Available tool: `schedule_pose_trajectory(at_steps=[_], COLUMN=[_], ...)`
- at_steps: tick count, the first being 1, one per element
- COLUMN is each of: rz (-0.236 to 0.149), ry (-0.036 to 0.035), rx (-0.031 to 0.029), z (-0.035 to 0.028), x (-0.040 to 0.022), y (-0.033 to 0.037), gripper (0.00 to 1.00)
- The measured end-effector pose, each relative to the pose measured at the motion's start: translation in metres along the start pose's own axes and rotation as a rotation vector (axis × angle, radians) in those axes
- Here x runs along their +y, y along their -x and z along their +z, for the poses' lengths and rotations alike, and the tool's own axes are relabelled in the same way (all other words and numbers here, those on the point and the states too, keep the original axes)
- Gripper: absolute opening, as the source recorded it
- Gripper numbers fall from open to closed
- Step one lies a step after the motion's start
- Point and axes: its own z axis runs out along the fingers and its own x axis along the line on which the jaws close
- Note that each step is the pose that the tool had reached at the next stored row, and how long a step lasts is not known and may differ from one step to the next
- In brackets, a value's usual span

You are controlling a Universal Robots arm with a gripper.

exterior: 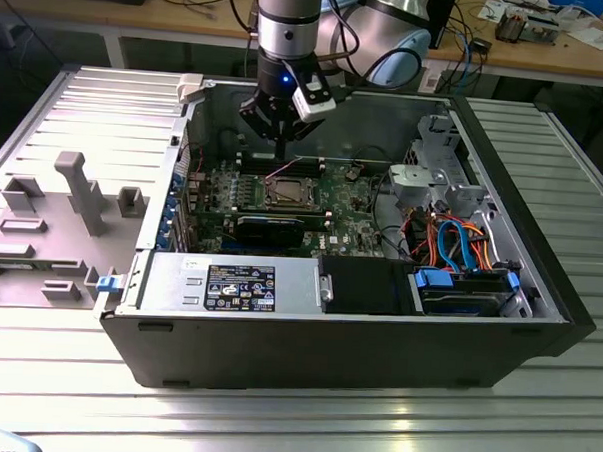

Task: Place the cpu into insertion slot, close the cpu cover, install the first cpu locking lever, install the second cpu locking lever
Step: 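Install the first cpu locking lever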

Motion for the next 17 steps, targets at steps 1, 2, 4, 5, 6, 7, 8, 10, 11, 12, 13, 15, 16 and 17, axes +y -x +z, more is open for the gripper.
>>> schedule_pose_trajectory(at_steps=[1, 2, 4, 5, 6, 7, 8, 10, 11, 12, 13, 15, 16, 17], rz=[0.0, 0.0, 0.0, 0.0, 0.0, 0.0, 0.0, 0.0, 0.0, 0.0, 0.0, 0.0, 0.0, 0.0], ry=[0.0, 0.0, 0.0, 0.0, 0.0, 0.0, 0.0, 0.0, 0.0, 0.0, 0.0, 0.0, 0.0, 0.0], rx=[0.0, 0.0, 0.0, 0.0001, 0.0, 0.0001, 0.0, 0.0, 0.0, 0.0001, 0.0, 0.0001, 0.0, 0.0001], z=[0.0001, 0.0002, 0.0003, 0.0004, 0.0005, 0.0006, 0.0007, 0.0008, 0.0009, 0.001, 0.0011, 0.0012, 0.0013, 0.0013], x=[0.0, 0.0, 0.0, 0.0, 0.0, 0.0, 0.0, 0.0, 0.0, 0.0, 0.0, 0.0, 0.0, 0.0], y=[0.0003, 0.0007, 0.0012, 0.0015, 0.0018, 0.0021, 0.0024, 0.0031, 0.0034, 0.0036, 0.0038, 0.0043, 0.0045, 0.0048], gripper=[0.11, 0.11, 0.11, 0.11, 0.11, 0.11, 0.11, 0.11, 0.11, 0.11, 0.11, 0.11, 0.11, 0.11])
